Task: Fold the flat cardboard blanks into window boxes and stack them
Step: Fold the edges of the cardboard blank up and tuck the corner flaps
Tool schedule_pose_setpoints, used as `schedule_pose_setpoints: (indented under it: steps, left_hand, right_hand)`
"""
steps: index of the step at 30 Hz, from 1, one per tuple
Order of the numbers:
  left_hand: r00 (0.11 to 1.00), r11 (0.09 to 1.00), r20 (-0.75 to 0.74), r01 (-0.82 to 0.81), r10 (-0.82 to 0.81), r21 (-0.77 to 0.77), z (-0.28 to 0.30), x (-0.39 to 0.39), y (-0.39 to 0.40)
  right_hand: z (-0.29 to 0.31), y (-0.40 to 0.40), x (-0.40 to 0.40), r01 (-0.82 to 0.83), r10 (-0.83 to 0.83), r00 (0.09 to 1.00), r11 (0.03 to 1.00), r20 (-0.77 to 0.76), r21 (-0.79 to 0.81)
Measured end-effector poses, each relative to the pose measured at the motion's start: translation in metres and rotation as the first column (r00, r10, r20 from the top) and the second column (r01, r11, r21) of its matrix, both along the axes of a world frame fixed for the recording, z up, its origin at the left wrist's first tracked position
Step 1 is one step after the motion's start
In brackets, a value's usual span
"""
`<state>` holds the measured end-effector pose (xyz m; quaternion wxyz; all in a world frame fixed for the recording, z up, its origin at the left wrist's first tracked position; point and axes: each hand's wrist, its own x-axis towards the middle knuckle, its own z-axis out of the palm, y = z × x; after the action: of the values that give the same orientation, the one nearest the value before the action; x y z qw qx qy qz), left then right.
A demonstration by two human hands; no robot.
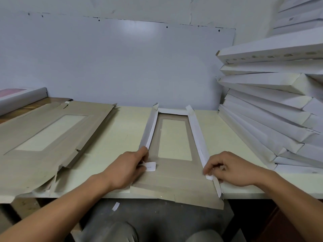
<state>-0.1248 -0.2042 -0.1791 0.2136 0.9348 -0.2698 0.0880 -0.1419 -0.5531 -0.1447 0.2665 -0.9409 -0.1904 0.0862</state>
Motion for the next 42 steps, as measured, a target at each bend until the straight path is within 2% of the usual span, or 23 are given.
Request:
schedule_pose_setpoints:
  steps: [4,7,10,14,18,20,23,25,27,31,33,35,38,40,42]
  left_hand:
    - [0.999,0.998,0.01,0.045,-0.045,0.04,0.004,0.001,0.003]
    - [0.998,0.995,-0.015,0.059,-0.058,0.075,0.009,0.002,0.005]
    - [0.995,0.99,-0.061,0.083,-0.076,0.117,0.016,0.002,0.009]
    - [0.99,0.985,-0.104,0.105,-0.091,0.136,0.023,0.001,0.014]
    - [0.986,0.981,-0.102,0.145,-0.133,0.131,0.026,-0.002,0.01]
    - [0.983,0.983,-0.154,0.121,-0.1,0.137,0.026,-0.007,0.007]
    - [0.988,0.968,-0.131,0.111,-0.082,0.227,0.02,-0.016,0.003]
    - [0.989,0.965,-0.111,0.121,-0.097,0.234,0.018,-0.02,0.001]
    - [0.987,0.968,-0.127,0.12,-0.094,0.219,0.02,-0.02,0.003]
    - [0.97,0.954,-0.21,0.17,-0.118,0.248,0.024,-0.02,0.012]
    - [0.962,0.944,-0.238,0.194,-0.13,0.268,0.022,-0.021,0.016]
    - [0.961,0.937,-0.241,0.205,-0.137,0.281,0.018,-0.024,0.018]
    - [0.976,0.929,-0.167,0.19,-0.143,0.318,0.013,-0.024,0.018]
    - [0.983,0.932,-0.084,0.184,-0.166,0.311,0.011,-0.024,0.016]
    - [0.983,0.944,-0.05,0.185,-0.178,0.273,0.01,-0.025,0.014]
  right_hand:
    - [0.013,-0.012,-0.009,-0.143,0.125,0.975,0.986,-0.186,-0.088]
    - [0.011,-0.014,-0.014,-0.181,0.162,0.97,0.979,-0.181,-0.096]
    - [0.01,-0.016,-0.013,-0.172,0.162,0.973,0.984,-0.164,-0.045]
    - [0.012,-0.026,-0.009,-0.165,0.171,0.957,0.985,-0.235,0.042]
    - [0.018,-0.028,-0.003,-0.189,0.194,0.935,0.981,-0.296,0.048]
    - [0.017,-0.029,0.0,-0.186,0.188,0.933,0.982,-0.306,0.037]
    - [0.011,-0.032,0.004,-0.13,0.152,0.924,0.988,-0.35,0.085]
    - [0.008,-0.034,0.005,-0.046,0.1,0.924,0.987,-0.37,0.152]
    - [0.003,-0.031,0.003,0.023,0.041,0.949,0.98,-0.312,0.197]
    - [-0.022,-0.019,0.0,0.097,-0.076,0.993,0.961,-0.088,0.258]
    - [-0.033,-0.016,-0.002,0.06,-0.077,0.991,0.986,0.109,0.153]
    - [-0.039,-0.015,-0.005,-0.016,0.038,0.962,0.997,0.272,-0.082]
    - [-0.038,-0.014,-0.006,-0.081,0.163,0.943,0.957,0.289,-0.279]
    - [-0.036,-0.016,-0.005,-0.068,0.174,0.938,0.941,0.301,-0.332]
    - [-0.035,-0.017,-0.002,-0.029,0.134,0.936,0.951,0.325,-0.308]
